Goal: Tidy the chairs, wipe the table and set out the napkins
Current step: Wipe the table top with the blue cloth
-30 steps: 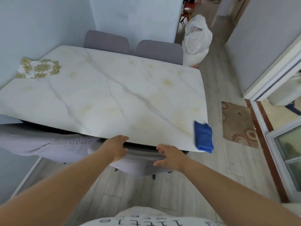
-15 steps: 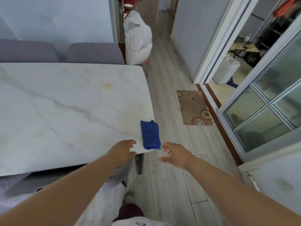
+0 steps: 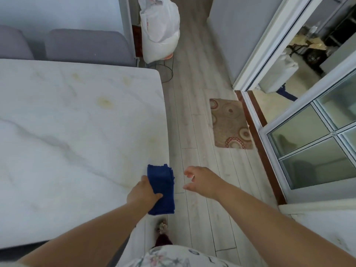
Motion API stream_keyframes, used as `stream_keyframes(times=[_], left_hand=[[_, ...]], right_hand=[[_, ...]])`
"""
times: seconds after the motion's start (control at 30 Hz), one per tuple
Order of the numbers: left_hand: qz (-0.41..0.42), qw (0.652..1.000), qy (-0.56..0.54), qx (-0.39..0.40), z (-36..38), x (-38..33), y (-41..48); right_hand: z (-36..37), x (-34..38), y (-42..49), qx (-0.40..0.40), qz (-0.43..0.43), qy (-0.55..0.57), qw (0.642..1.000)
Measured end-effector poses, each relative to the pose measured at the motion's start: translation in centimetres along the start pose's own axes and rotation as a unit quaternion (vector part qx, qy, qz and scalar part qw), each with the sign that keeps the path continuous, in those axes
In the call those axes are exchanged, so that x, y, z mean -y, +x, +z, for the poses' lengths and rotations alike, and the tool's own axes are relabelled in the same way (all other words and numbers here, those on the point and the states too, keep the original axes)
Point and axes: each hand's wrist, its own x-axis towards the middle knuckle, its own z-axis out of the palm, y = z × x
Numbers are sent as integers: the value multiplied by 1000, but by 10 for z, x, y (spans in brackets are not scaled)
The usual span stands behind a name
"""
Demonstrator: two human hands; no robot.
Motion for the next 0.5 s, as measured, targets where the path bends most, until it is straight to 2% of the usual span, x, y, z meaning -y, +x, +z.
stream_keyframes(times=[0.23,0.33,0.37,0.4,0.5], left_hand=[[-11,1000,12,26,-11,-8,28],[-45,992,-117,14,-16,-17,35],[-66,976,-205,14,-22,-23,36],[-86,947,-310,15,-31,-30,37],[-85,817,-570,-2,-65,-53,38]], right_hand=[[-33,6,55,47,-37,6,998],[-50,12,81,59,-62,21,996],[-55,14,91,61,-63,34,996],[-61,15,101,64,-65,46,995],[-80,19,136,76,-54,104,990]])
